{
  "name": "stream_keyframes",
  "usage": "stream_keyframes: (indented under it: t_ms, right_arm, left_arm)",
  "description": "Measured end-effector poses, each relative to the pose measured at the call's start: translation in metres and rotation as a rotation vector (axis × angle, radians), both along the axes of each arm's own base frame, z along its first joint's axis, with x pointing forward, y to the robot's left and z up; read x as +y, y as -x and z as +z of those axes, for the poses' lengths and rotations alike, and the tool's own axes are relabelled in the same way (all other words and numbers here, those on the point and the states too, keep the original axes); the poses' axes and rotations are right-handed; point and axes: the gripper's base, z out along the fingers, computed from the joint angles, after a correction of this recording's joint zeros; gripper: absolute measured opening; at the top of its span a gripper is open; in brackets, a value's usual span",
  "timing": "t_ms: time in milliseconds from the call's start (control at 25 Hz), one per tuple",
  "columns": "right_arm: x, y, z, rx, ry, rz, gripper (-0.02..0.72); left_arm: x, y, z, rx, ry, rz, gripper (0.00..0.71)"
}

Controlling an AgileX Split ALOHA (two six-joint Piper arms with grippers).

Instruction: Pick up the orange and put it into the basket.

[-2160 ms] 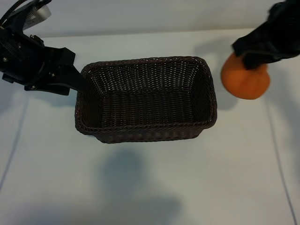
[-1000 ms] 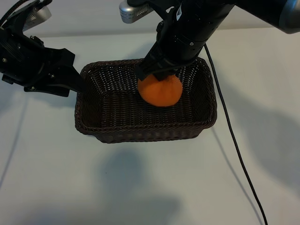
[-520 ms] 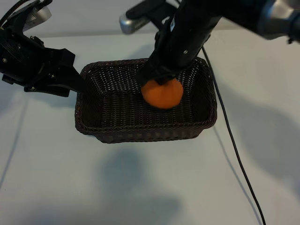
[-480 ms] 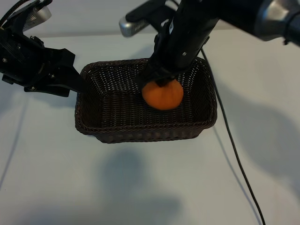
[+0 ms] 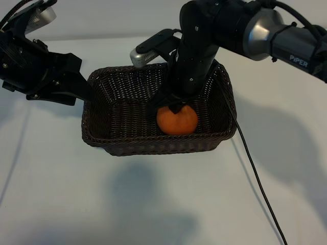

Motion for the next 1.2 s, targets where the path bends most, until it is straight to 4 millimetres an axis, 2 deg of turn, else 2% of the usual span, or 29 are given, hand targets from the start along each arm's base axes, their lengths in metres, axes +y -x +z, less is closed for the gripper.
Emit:
stream_keyframes:
  t_ms: [240, 320, 440, 640, 760, 1000, 1200]
  right_arm:
    - [0.0, -0.001, -0.002, 0.002, 0.002, 0.0, 0.095]
    - [0.001, 0.0, -0.002, 0.003, -0.002, -0.002, 0.119]
    - [0.002, 0.0, -0.002, 0.013, -0.022, -0.009, 0.223]
    - [0.004, 0.001, -0.001, 0.023, -0.045, -0.016, 0.458]
    - [0.004, 0.002, -0.001, 0.039, -0.039, -0.014, 0.533]
    - [0.002, 0.007, 0.002, 0.07, -0.024, -0.007, 0.556]
    - [-0.003, 0.016, 0.035, 0.032, -0.051, -0.002, 0.551]
  left_arm:
    - [0.0, 0.0, 0.0, 0.0, 0.0, 0.0, 0.491]
    - [0.0, 0.0, 0.0, 0.0, 0.0, 0.0, 0.491]
    - [0.0, 0.0, 0.0, 0.0, 0.0, 0.0, 0.491]
    - [0.0, 0.0, 0.0, 0.0, 0.0, 0.0, 0.491]
    - [0.0, 0.0, 0.0, 0.0, 0.0, 0.0, 0.491]
    - [0.0, 0.0, 0.0, 0.0, 0.0, 0.001, 0.491]
    - [0.0, 0.0, 0.0, 0.002, 0.0, 0.003, 0.491]
